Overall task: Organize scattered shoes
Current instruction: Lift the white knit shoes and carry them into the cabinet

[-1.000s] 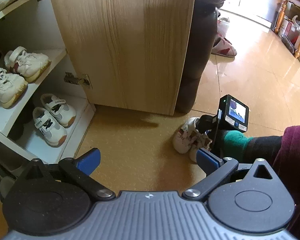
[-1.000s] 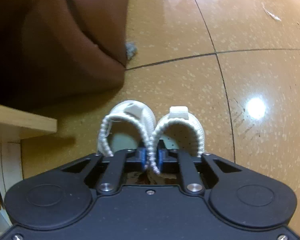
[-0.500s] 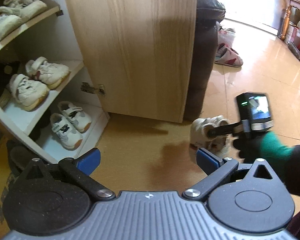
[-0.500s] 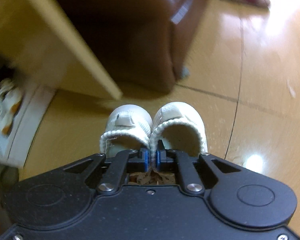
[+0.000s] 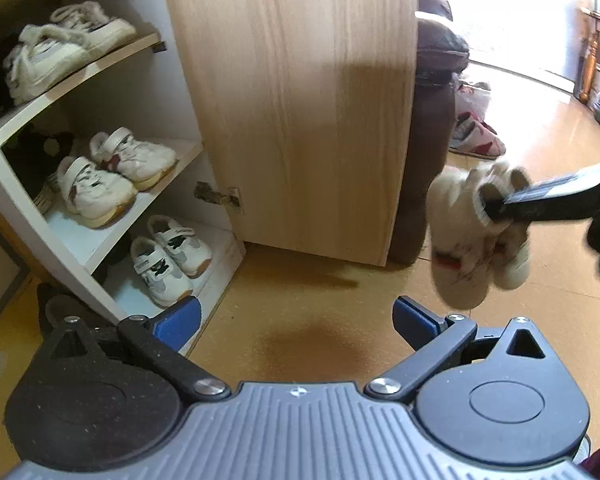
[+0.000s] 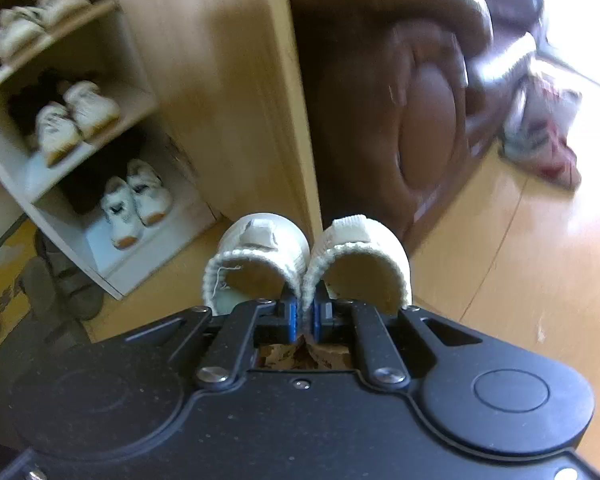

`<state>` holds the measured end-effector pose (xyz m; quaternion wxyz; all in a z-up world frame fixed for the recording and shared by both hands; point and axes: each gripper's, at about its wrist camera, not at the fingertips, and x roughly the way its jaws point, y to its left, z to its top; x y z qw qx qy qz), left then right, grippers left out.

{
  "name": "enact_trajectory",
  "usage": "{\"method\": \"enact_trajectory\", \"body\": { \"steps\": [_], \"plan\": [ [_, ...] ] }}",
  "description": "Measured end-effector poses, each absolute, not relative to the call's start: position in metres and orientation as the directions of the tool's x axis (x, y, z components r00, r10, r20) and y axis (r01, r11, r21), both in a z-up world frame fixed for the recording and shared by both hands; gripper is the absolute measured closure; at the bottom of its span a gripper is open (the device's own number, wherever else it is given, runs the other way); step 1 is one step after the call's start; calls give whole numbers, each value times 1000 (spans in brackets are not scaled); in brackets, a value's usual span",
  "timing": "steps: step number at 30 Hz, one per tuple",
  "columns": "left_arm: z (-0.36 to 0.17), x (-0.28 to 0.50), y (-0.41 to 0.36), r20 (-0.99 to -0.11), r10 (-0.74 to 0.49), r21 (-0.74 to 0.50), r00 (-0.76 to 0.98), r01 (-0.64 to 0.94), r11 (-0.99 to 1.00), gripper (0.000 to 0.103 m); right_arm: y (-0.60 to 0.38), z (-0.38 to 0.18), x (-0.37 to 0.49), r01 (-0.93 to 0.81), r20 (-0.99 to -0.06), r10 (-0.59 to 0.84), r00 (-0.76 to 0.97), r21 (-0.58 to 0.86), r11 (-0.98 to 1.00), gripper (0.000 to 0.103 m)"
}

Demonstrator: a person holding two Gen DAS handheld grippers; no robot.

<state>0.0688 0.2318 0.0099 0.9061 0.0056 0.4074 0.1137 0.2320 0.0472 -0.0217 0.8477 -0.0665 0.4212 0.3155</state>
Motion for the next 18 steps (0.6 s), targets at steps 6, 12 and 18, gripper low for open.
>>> {"method": "enact_trajectory", "body": {
  "steps": [6, 12, 18],
  "plan": [
    [17, 62, 231, -703, 200, 87, 682, -197, 977, 0, 60, 54, 229, -676, -701, 541, 465, 113, 728, 95],
    [35, 44, 231, -614, 201, 54, 763, -213, 975, 0, 78, 123, 232, -727, -643, 587, 492, 67, 683, 95],
    [57, 26, 241, -536, 239, 6, 810, -279, 960, 0, 115, 198, 226, -780, -563, 651, 510, 17, 625, 95]
  ]
}}
